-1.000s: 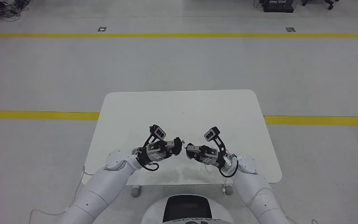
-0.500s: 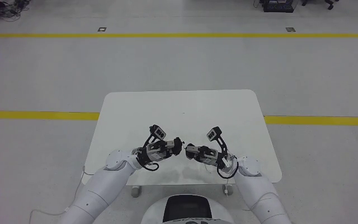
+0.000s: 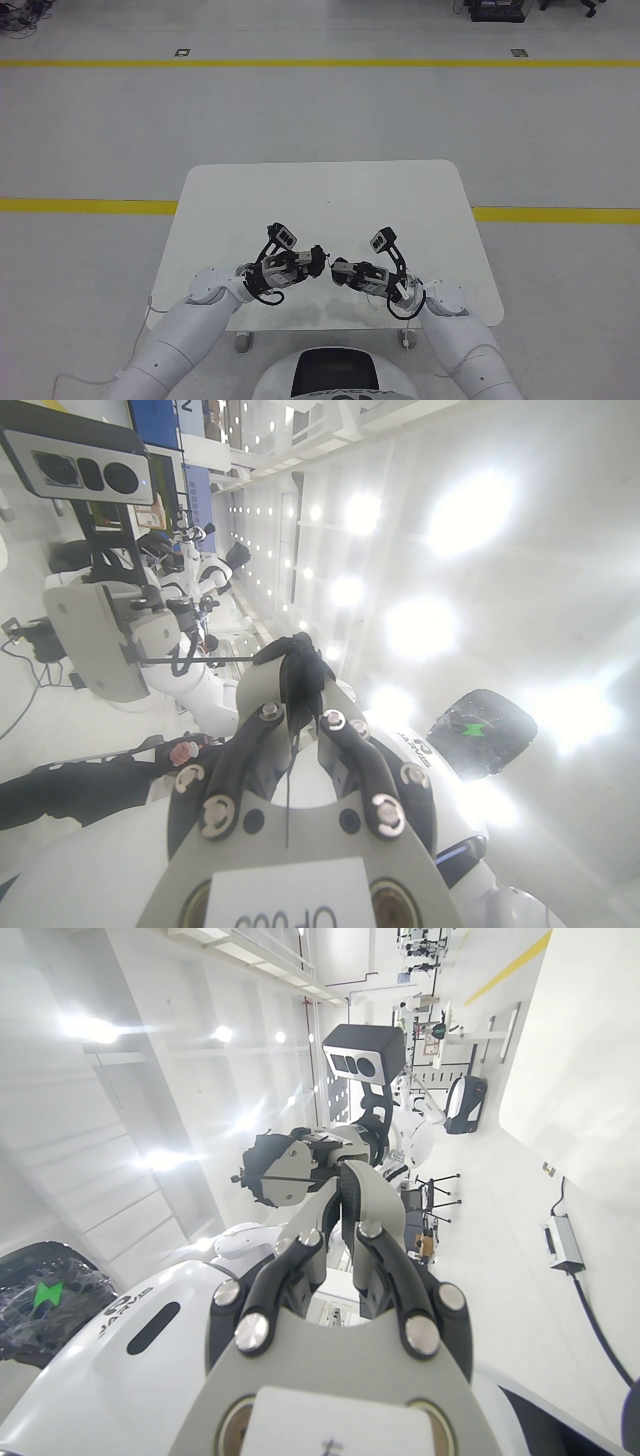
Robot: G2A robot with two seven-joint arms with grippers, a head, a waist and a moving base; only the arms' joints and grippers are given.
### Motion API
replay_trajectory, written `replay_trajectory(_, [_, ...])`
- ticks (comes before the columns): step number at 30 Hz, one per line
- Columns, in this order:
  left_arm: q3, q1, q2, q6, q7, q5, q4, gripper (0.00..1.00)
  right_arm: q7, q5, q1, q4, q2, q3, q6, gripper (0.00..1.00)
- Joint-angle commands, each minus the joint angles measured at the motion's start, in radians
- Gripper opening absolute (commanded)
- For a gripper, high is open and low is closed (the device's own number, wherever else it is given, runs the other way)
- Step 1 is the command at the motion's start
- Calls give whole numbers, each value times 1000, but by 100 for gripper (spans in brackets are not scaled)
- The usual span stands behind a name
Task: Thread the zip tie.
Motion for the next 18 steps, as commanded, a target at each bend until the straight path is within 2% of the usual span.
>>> replay_trajectory(1, [0,0,0,0,0,0,0,0,-4,-1,0,-1,2,-3,0,0])
replay_trajectory(18, [0,0,0,0,0,0,0,0,-42,-27,2,-6,16,-32,0,0])
